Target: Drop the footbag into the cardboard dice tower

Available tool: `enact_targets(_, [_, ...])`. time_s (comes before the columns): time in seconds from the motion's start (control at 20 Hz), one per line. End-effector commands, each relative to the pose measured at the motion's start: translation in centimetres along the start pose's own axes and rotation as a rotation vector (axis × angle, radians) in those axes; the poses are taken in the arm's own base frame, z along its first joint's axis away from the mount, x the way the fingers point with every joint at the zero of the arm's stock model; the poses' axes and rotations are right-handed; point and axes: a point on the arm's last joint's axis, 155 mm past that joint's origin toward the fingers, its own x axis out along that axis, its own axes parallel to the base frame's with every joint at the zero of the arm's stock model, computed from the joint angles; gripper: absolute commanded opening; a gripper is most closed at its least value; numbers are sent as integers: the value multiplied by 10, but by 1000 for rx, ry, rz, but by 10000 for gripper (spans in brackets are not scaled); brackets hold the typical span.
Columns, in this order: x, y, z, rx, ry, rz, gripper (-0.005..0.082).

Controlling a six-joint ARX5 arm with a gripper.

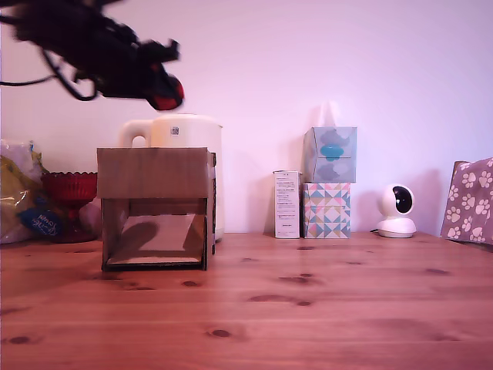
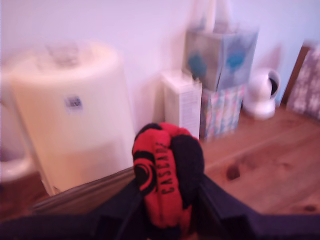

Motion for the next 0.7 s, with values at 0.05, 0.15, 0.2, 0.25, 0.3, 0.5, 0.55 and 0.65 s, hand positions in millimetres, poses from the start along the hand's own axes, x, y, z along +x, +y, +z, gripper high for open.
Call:
enact_targets(0.05, [20, 8, -34, -22, 156, 7, 163])
enact_targets(0.15, [23, 11, -38, -29, 191, 10, 163])
enact_targets(0.2, [23, 13, -36, -30, 191, 13, 163])
enact_targets(0.25, [23, 15, -33, -30, 185, 18, 164])
enact_targets(0.3, [23, 17, -30, -30, 180, 21, 166])
enact_targets(0.5, [19, 11, -22, -36, 192, -10, 600])
enact_targets(0.55, [16, 10, -20, -41, 201, -11, 773])
enact_targets(0.65, [6, 8, -13, -35, 210, -13, 759])
